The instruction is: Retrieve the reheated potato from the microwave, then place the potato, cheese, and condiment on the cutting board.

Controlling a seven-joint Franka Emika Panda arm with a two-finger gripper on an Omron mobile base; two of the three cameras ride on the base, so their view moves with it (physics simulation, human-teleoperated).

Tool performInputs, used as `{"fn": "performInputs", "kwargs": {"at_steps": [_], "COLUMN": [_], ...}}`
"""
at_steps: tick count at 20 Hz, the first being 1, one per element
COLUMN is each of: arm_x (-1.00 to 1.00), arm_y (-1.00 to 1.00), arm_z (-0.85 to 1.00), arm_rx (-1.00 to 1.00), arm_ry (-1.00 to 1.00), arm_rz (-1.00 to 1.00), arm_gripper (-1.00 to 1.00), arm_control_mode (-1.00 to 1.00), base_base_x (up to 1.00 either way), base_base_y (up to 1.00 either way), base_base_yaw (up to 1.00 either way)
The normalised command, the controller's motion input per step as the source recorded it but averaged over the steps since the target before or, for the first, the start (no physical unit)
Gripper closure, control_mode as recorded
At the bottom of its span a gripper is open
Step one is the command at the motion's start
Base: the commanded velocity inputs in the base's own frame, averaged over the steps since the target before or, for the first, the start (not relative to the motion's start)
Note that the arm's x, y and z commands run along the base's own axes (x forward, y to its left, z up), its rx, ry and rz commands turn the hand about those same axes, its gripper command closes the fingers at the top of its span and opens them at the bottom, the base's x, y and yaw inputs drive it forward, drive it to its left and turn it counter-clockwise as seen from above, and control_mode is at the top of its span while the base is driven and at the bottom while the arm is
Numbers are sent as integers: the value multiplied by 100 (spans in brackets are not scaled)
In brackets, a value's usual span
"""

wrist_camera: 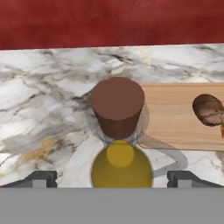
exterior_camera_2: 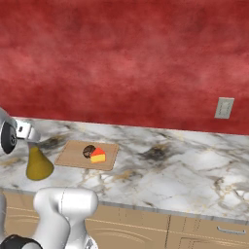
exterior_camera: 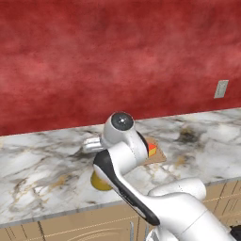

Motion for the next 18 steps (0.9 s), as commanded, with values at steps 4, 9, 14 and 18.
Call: {"fn": "performInputs", "kwargs": {"at_steps": [4, 9, 14, 18], "arm_x": [14, 0, -1, 0], "arm_y": [29, 28, 20, 2], "arm_z": [-10, -17, -21, -12], "arm_rx": [0, 0, 3, 3], "arm_ry": [0, -2, -2, -11], "arm_rz": [-29, -25, -23, -9], "arm_gripper": [-100, -100, -100, -100], "arm_control_mode": [-100, -100, -100, -100], "base_base_x": [0, 0, 0, 0], "base_base_y": [0, 0, 0, 0], "base_base_yaw": [0, 0, 0, 0]}}
